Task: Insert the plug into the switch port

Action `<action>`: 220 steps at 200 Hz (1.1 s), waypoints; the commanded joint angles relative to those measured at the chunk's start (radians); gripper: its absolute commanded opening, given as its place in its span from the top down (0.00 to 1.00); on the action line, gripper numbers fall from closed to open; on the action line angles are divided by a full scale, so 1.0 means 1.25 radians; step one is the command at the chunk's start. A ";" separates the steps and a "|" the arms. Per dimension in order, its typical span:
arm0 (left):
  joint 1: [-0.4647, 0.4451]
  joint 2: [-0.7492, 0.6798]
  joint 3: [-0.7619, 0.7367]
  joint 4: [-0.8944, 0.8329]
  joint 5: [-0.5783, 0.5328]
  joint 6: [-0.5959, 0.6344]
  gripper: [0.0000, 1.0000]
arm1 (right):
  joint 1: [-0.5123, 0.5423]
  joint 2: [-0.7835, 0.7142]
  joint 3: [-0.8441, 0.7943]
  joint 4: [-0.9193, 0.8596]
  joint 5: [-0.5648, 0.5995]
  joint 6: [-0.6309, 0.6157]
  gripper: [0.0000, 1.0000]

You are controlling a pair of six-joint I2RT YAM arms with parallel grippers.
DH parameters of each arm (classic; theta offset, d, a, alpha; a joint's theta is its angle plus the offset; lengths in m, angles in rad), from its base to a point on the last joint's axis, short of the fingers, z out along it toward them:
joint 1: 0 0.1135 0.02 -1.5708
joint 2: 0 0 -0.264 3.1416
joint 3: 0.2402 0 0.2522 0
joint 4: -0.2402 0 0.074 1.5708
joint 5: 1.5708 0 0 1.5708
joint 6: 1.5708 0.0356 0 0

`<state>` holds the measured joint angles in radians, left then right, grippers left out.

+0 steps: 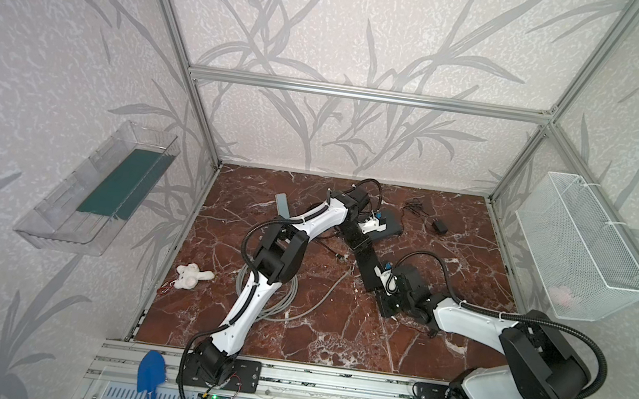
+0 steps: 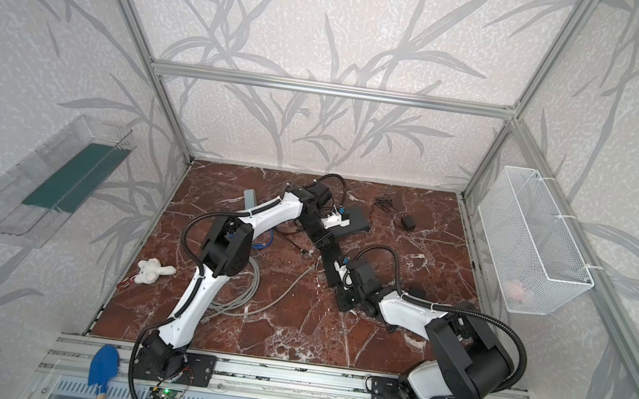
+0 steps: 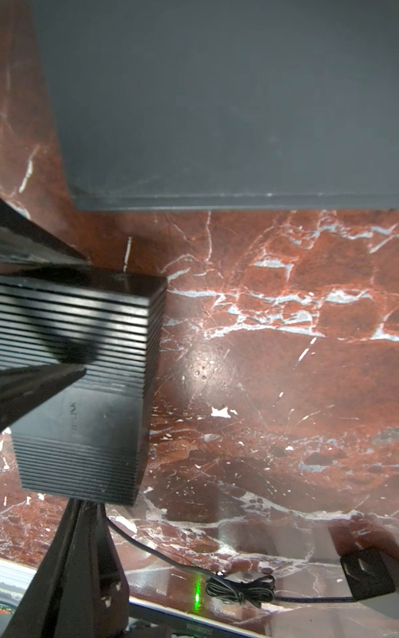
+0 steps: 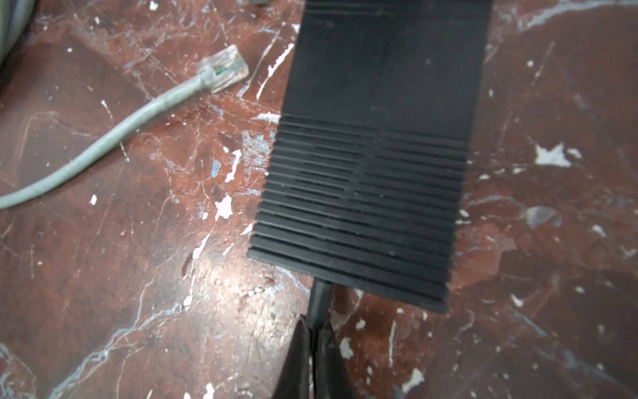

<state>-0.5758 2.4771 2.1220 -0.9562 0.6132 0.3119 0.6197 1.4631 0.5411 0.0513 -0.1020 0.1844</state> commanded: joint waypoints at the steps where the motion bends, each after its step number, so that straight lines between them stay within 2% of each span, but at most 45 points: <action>1: -0.075 0.086 -0.080 -0.236 0.076 -0.067 0.55 | -0.023 0.017 0.018 0.133 0.181 0.045 0.91; 42: -0.053 0.075 -0.029 -0.222 0.015 -0.130 0.54 | -0.023 0.014 0.005 0.095 0.170 0.061 0.88; 68: -0.049 0.075 -0.014 -0.225 0.002 -0.138 0.54 | -0.023 -0.001 -0.001 0.084 0.165 0.054 0.88; 84: -0.042 0.070 -0.011 -0.216 -0.010 -0.152 0.50 | -0.025 -0.017 0.003 0.064 0.166 0.051 0.87; 178: -0.002 0.009 0.045 -0.098 -0.069 -0.247 0.44 | -0.053 -0.143 0.082 -0.264 0.073 0.031 0.57; 220: -0.004 0.009 0.061 -0.099 -0.079 -0.222 0.44 | -0.093 -0.138 0.059 -0.268 0.031 0.069 0.60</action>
<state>-0.5808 2.4828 2.1784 -1.0649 0.5499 0.0246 0.5228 1.2758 0.6220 -0.2356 -0.0265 0.2436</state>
